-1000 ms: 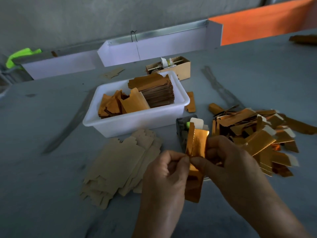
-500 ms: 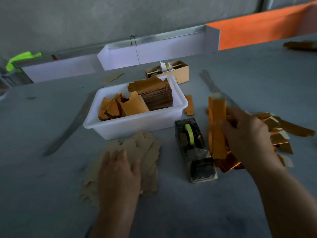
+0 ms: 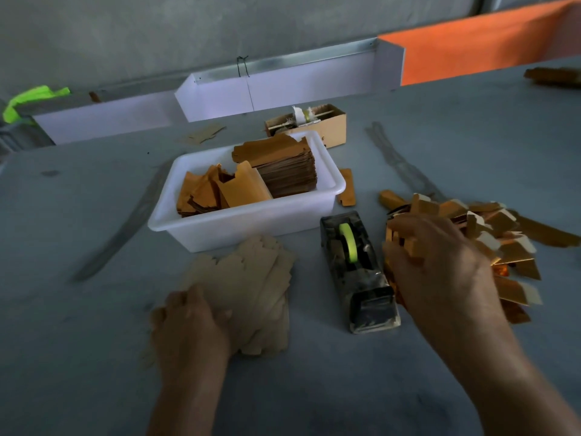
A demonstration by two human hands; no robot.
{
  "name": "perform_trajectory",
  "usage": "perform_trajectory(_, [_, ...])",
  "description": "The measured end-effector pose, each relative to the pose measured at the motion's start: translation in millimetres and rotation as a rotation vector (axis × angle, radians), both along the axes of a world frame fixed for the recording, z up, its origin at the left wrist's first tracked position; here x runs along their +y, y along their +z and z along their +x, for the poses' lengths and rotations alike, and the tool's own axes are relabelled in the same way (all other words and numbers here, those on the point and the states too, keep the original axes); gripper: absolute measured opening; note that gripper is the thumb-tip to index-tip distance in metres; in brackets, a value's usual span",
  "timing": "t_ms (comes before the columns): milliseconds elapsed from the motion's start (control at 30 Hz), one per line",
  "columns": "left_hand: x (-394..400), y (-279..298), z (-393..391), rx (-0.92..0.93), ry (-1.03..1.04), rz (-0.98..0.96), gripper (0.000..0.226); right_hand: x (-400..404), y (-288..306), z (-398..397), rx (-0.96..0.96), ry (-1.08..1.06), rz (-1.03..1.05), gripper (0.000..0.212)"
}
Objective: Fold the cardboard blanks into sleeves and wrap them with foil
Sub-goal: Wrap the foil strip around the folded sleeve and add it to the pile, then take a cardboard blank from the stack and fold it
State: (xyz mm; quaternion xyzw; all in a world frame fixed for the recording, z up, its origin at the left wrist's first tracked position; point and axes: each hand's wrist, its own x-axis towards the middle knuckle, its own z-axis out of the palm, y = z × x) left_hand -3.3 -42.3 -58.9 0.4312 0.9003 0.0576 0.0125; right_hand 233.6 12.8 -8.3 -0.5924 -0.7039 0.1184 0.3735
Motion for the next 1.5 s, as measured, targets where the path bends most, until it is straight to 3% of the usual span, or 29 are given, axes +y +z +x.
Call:
perform_trajectory(133, [2, 0, -2, -0.153, 0.083, 0.184, 0.047, -5, -3, -10, 0.025, 0.073, -0.006, 0.023])
perform_trajectory(233, [-2, 0, 1, -0.279, 0.057, 0.402, 0.025, -8, -3, -14, 0.043, 0.106, -0.019, 0.022])
perform_trajectory(367, [-8, 23, 15, -0.874, 0.03, 0.694, 0.03, -13, -4, -21, 0.181, 0.147, -0.113, 0.02])
perform_trajectory(467, [-12, 40, 29, -1.238, -0.074, 0.661, 0.033, -19, -1, -30, 0.333, 0.222, -0.28, 0.023])
perform_trajectory(600, [-13, 41, 48, -1.437, -0.176, 0.605, 0.029, -26, -4, -42, 0.447, 0.278, -0.41, 0.031])
perform_trajectory(733, [-13, 35, 53, -1.389, -0.205, 0.541, 0.029, -23, -12, -41, 0.495, 0.233, -0.433, 0.024])
perform_trajectory(833, [-12, 34, 57, -1.329, -0.206, 0.598, 0.023, -23, -13, -38, 0.535, 0.232, -0.441, 0.022])
perform_trajectory(900, [-9, 33, 62, -1.232, -0.208, 0.618, 0.014, -24, -14, -38, 0.481, 0.204, -0.393, 0.021])
perform_trajectory(1000, [-7, 32, 71, -1.164, -0.2, 0.619, 0.019, -26, -13, -39, 0.337, 0.183, -0.322, 0.019])
perform_trajectory(1133, [-7, 33, 80, -1.17, -0.194, 0.601, 0.02, -29, -10, -37, 0.36, 0.232, -0.319, 0.02])
perform_trajectory(1267, [-8, 35, 89, -1.213, -0.179, 0.621, 0.009, -34, -5, -39, 0.471, 0.337, -0.361, 0.04])
perform_trajectory(1367, [-9, 39, 90, -1.315, -0.19, 0.587, 0.003, -32, -8, -38, 0.47, 0.343, -0.375, 0.023])
perform_trajectory(1433, [-10, 40, 88, -1.392, -0.209, 0.548, 0.012, -29, -10, -36, 0.449, 0.345, -0.389, 0.007])
perform_trajectory(1500, [-11, 41, 86, -1.388, -0.247, 0.519, 0.018, -28, -11, -34, 0.444, 0.357, -0.4, 0.005])
